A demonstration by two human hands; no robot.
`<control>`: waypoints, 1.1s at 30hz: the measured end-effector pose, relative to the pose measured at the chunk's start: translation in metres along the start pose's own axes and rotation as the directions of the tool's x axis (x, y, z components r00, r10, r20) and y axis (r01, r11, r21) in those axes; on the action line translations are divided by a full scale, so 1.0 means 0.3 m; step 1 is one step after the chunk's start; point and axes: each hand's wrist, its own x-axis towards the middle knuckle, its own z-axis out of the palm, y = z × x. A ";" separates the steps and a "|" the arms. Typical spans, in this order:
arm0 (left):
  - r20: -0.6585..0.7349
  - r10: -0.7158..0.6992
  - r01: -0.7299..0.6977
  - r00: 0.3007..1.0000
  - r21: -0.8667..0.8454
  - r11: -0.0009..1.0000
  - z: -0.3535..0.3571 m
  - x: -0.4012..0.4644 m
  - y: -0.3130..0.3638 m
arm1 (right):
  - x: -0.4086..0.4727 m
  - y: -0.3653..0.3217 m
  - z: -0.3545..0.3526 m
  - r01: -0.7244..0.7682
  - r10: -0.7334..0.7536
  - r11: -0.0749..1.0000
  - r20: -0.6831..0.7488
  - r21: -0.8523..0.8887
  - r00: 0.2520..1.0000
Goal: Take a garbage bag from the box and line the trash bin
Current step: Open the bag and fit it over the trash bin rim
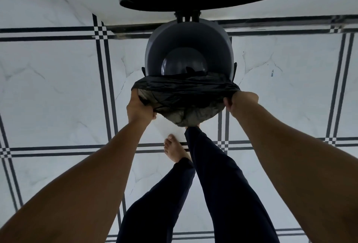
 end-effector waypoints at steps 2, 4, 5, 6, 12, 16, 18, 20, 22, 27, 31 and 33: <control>-0.008 -0.047 0.045 0.999 -0.168 0.985 0.016 0.006 0.012 | 0.004 -0.007 0.003 0.015 -0.028 0.983 -0.073 -0.183 0.997; -0.015 -0.103 0.092 0.995 -0.329 0.940 0.037 0.006 0.025 | 0.012 -0.002 0.004 0.055 -0.067 0.980 -0.057 -0.190 0.996; -0.022 -0.127 0.108 0.992 -0.403 0.909 0.045 0.004 0.028 | 0.010 0.003 0.003 0.104 -0.112 0.965 -0.017 -0.240 0.994; -0.044 -0.140 0.107 0.989 -0.443 0.890 0.051 0.009 0.027 | 0.000 0.012 0.014 0.140 -0.143 0.973 -0.002 -0.185 0.990; -0.156 -0.111 0.019 0.981 -0.499 0.867 0.056 0.041 0.067 | -0.072 -0.036 0.100 0.224 -0.203 0.959 -0.131 0.174 0.970; -0.224 -0.016 -0.076 0.974 -0.394 0.916 0.038 0.053 0.125 | -0.083 -0.044 0.129 0.292 -0.268 0.946 -0.166 0.143 0.949; -0.262 0.037 -0.126 0.964 -0.330 0.936 0.022 0.067 0.146 | -0.078 -0.058 0.140 0.322 -0.304 0.943 -0.175 0.088 0.937; -0.271 0.080 -0.155 0.959 -0.267 0.951 0.002 0.085 0.167 | -0.070 -0.086 0.139 0.339 -0.334 0.941 -0.175 -0.005 0.926; -0.266 0.113 -0.165 0.957 -0.181 0.970 -0.020 0.105 0.197 | -0.054 -0.126 0.127 0.335 -0.343 0.939 -0.160 -0.076 0.926; -0.238 0.093 -0.111 0.967 -0.066 0.992 -0.058 0.186 0.245 | -0.012 -0.214 0.133 0.417 -0.427 0.891 -0.020 -0.181 0.904; -0.209 0.101 -0.115 0.973 -0.056 0.992 -0.060 0.216 0.264 | -0.007 -0.248 0.163 0.451 -0.463 0.877 -0.035 -0.168 0.886; -0.206 0.115 -0.128 0.972 -0.053 0.990 -0.056 0.231 0.270 | -0.023 -0.261 0.188 0.479 -0.496 0.862 -0.081 -0.167 0.865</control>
